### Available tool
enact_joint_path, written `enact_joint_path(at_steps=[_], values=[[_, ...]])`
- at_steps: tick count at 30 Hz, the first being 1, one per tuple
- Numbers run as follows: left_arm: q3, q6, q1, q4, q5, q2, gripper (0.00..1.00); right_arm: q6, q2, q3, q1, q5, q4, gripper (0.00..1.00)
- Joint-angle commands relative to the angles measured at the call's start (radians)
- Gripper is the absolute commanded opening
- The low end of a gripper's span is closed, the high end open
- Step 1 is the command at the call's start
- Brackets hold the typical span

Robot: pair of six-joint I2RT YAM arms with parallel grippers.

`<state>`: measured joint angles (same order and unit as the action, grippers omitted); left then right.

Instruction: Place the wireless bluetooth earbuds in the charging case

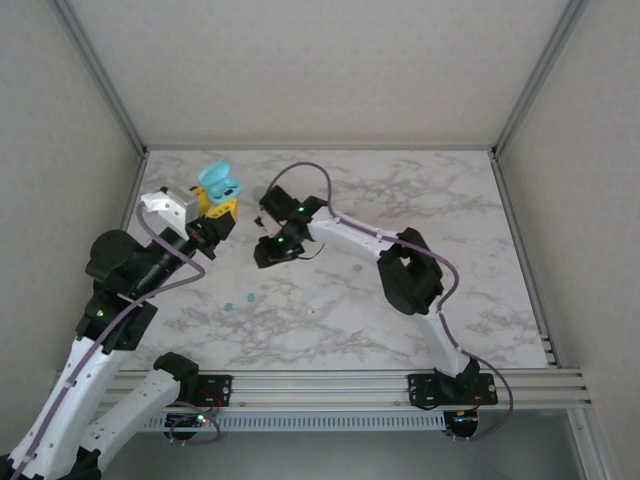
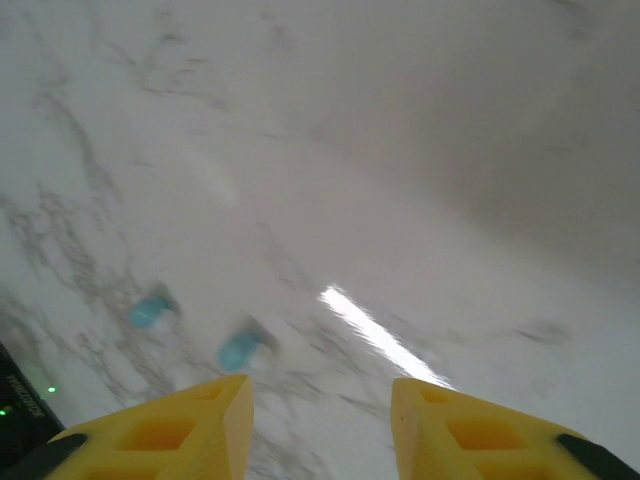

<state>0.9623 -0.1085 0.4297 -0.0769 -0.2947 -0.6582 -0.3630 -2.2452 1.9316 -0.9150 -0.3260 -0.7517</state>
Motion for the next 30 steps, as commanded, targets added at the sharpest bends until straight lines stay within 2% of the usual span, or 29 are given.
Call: enact_joint_path(at_steps=[1,5,12,15,20,30], values=[[0.046,-0.036,-0.003,-0.076,0.022,0.022,0.28,-0.074,-0.057,0.091,-0.048,0.094,-0.111,0.41],[0.046,-0.040,-0.003,-0.089,0.019,0.030,0.28,-0.097,-0.096,0.121,-0.114,0.150,-0.110,0.42],[0.037,-0.030,-0.003,-0.072,0.000,0.024,0.28,0.089,-0.218,0.295,-0.189,0.262,-0.245,0.49],[0.036,-0.022,-0.003,-0.066,-0.006,0.024,0.28,0.166,-0.244,0.329,-0.189,0.264,-0.272,0.50],[0.033,-0.019,-0.003,-0.070,-0.002,0.029,0.28,0.254,-0.255,0.328,-0.190,0.195,-0.288,0.50],[0.021,-0.009,-0.003,-0.055,0.002,0.023,0.28,0.326,-0.287,0.361,-0.194,0.189,-0.302,0.49]])
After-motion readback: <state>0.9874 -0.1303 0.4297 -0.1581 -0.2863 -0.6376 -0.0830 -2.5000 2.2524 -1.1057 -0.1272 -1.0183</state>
